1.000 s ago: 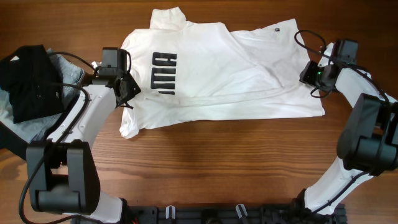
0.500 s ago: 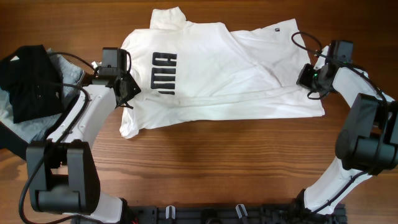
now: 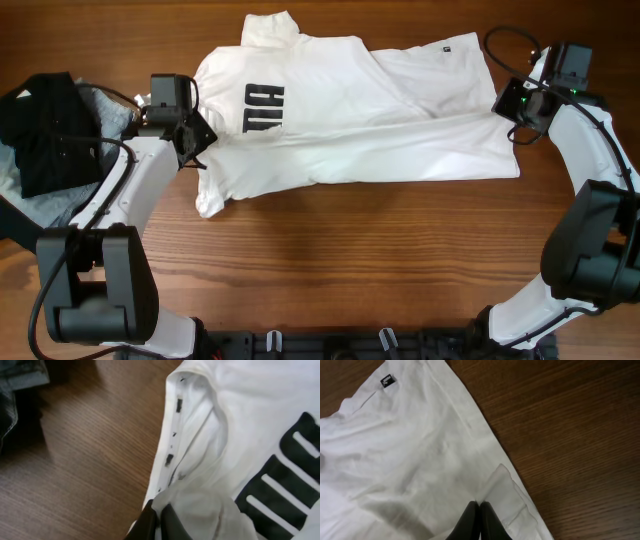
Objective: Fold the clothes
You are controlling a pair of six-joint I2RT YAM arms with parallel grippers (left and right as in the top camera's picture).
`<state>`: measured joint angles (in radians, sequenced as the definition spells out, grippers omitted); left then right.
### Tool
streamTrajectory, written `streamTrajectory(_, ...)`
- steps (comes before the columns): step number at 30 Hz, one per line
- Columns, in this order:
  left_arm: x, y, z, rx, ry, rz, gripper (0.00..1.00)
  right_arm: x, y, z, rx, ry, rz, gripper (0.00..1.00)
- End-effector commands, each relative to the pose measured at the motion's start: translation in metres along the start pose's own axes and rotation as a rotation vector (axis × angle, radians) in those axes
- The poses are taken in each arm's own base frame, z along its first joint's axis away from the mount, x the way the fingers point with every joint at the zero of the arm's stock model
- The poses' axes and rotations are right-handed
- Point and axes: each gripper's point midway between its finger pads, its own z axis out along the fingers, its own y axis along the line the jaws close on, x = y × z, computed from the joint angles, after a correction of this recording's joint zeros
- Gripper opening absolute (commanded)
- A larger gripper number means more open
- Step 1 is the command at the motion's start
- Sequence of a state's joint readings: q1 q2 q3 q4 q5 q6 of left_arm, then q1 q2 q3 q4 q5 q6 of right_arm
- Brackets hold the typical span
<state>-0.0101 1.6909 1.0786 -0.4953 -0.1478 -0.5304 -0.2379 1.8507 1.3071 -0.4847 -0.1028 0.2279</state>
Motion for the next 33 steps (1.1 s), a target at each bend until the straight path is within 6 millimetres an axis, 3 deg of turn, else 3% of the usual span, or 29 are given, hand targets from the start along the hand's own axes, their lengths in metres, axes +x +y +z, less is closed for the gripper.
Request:
streamTrajectory(1,-0.001,-0.007,0.001,0.049,0.001,-0.011,0.23,0.005,-0.008,0.014,0.040,0.022,0.020,0.21)
streamTrajectory(3,-0.002,-0.008,0.002,0.053,-0.002,-0.011,0.28,0.009,-0.010,0.019,0.044,0.039,0.022,0.47)
streamTrajectory(5,0.000,-0.007,0.002,0.047,0.007,-0.010,0.37,0.014,-0.011,0.022,0.050,0.059,0.019,0.57)
streamTrajectory(6,0.004,-0.004,0.002,0.038,0.020,-0.008,0.39,0.016,-0.012,0.022,0.052,0.067,0.017,0.58)
streamTrajectory(10,0.032,0.015,-0.001,-0.041,0.136,0.013,0.43,0.030,-0.015,0.021,0.065,0.124,0.019,0.59)
streamTrajectory(13,0.065,0.039,-0.010,-0.136,0.277,0.034,0.49,0.058,-0.021,0.019,0.092,0.232,0.024,0.58)
streamTrajectory(16,0.083,0.052,-0.016,-0.187,0.352,0.045,0.50,0.076,-0.027,0.022,0.103,0.277,0.004,0.58)
streamTrajectory(18,0.094,0.060,-0.019,-0.214,0.394,0.051,0.47,0.089,-0.035,0.024,0.136,0.302,0.003,0.51)
streamTrajectory(21,0.108,0.066,-0.018,-0.222,0.431,0.052,0.41,0.101,-0.042,0.027,0.162,0.320,-0.001,0.42)
streamTrajectory(23,0.120,0.068,-0.015,-0.212,0.460,0.048,0.34,0.106,-0.047,0.027,0.187,0.330,-0.003,0.27)
streamTrajectory(29,0.130,0.054,-0.014,-0.119,0.509,0.042,0.42,0.108,-0.048,0.027,0.194,0.334,-0.003,0.31)
streamTrajectory(33,0.130,0.053,-0.014,-0.114,0.510,0.047,0.37,0.108,-0.048,0.027,0.194,0.334,-0.003,0.29)
